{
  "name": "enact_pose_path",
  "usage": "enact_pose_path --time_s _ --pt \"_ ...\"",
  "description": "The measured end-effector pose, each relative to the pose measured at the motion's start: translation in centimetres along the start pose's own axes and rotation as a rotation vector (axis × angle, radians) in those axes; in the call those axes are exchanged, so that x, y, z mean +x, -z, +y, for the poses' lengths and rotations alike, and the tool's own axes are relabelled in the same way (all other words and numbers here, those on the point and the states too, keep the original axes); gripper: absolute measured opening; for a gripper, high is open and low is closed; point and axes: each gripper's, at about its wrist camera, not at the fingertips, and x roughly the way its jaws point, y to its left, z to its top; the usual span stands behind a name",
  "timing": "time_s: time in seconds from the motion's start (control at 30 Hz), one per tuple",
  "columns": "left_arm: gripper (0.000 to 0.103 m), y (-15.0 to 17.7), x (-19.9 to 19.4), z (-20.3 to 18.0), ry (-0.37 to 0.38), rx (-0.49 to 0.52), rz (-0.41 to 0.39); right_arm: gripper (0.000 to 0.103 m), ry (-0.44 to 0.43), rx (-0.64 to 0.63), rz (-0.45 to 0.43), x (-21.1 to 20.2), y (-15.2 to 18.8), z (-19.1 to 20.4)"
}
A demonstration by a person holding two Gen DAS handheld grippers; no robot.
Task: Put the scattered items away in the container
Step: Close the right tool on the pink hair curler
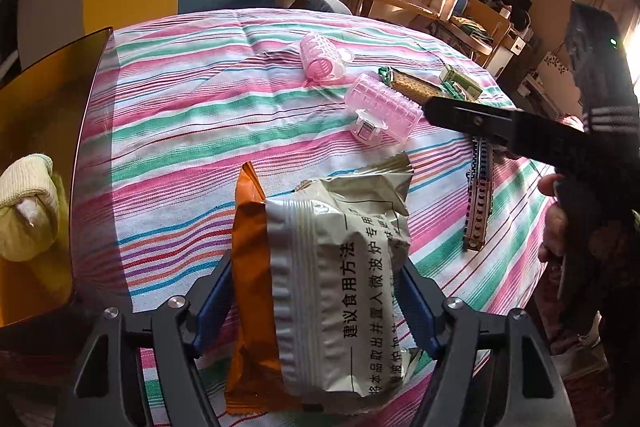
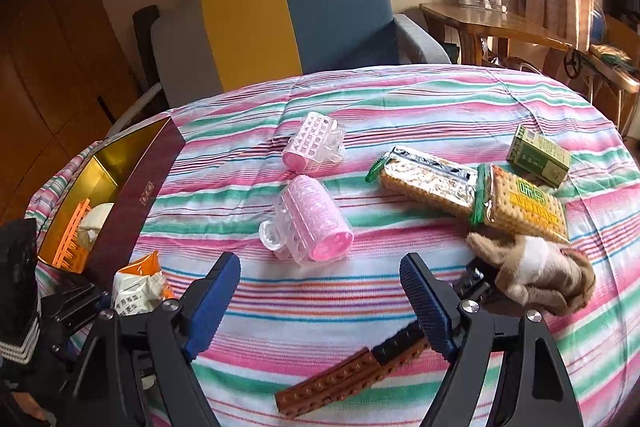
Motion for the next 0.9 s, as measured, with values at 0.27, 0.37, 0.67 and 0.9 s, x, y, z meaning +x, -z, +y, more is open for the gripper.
enact_pose_path --time_s 0.27,0.37,0.67,0.9 --pt "0.076 -0.5 0.2 0.4 0.016 -0.026 0.002 0.080 0.003 -0.100 0.089 5.3 -2.7 1.8" --pt "0.076 -0.6 0.3 0.4 0.016 -0.030 0.001 0.077 0.002 -0.137 0.117 6.7 -3.1 2.4" --pt "0.067 -0.6 0.3 0.2 -0.027 -0.017 -0.019 0.066 0.035 -0.192 0.109 6.9 -2.4 3.1" --pt "0.064 -0.2 -0.5 0.1 -0.036 -0.022 -0.027 0.065 0.020 -0.133 0.098 5.4 -1.2 2.9"
